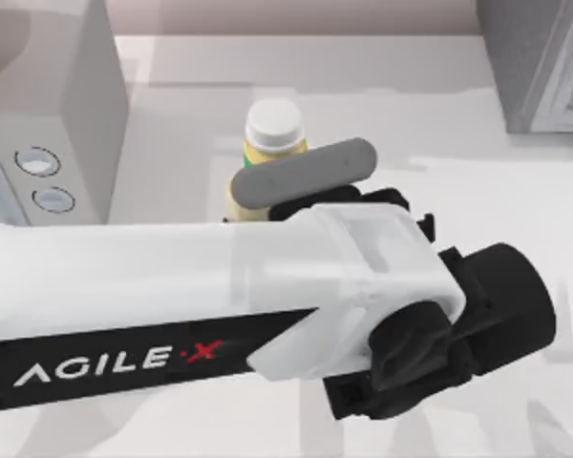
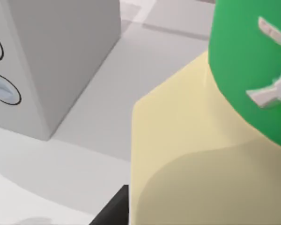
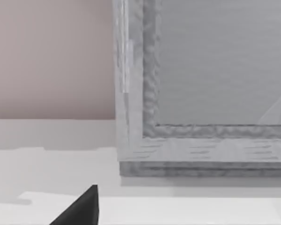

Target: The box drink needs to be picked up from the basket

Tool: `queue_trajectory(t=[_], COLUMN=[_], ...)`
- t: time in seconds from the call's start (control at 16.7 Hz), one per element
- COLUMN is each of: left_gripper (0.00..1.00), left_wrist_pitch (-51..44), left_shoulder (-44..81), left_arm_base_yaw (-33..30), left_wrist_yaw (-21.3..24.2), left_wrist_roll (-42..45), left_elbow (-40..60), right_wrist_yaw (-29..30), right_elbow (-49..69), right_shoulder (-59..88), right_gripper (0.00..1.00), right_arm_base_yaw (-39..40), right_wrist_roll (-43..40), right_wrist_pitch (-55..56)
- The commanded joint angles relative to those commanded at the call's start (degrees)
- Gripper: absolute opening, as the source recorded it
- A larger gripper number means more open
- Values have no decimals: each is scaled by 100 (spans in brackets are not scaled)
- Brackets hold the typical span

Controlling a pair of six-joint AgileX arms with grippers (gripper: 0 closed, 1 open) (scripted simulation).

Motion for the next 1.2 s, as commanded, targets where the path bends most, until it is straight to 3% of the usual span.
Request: queue_trajectory(t=[0.24, 0.72, 1.08, 1.2], left_gripper=[0, 0, 0, 15], left_wrist_pitch=[394, 2530, 2702, 2702], left_shoulder=[30, 94, 103, 103], left_arm_base_yaw=[111, 585, 632, 632], left_wrist_yaw=[49, 114, 124, 124], left_wrist_roll=[276, 1434, 1551, 1551], left_elbow=[-222, -1103, -1191, -1191], right_wrist_yaw=[0, 0, 0, 0], right_elbow=[0, 0, 0, 0], right_shoulder=[0, 0, 0, 0], right_gripper=[100, 100, 100, 100], right_arm_base_yaw=[0, 0, 0, 0], right_wrist_roll=[0, 0, 0, 0], right_wrist_pitch=[0, 0, 0, 0])
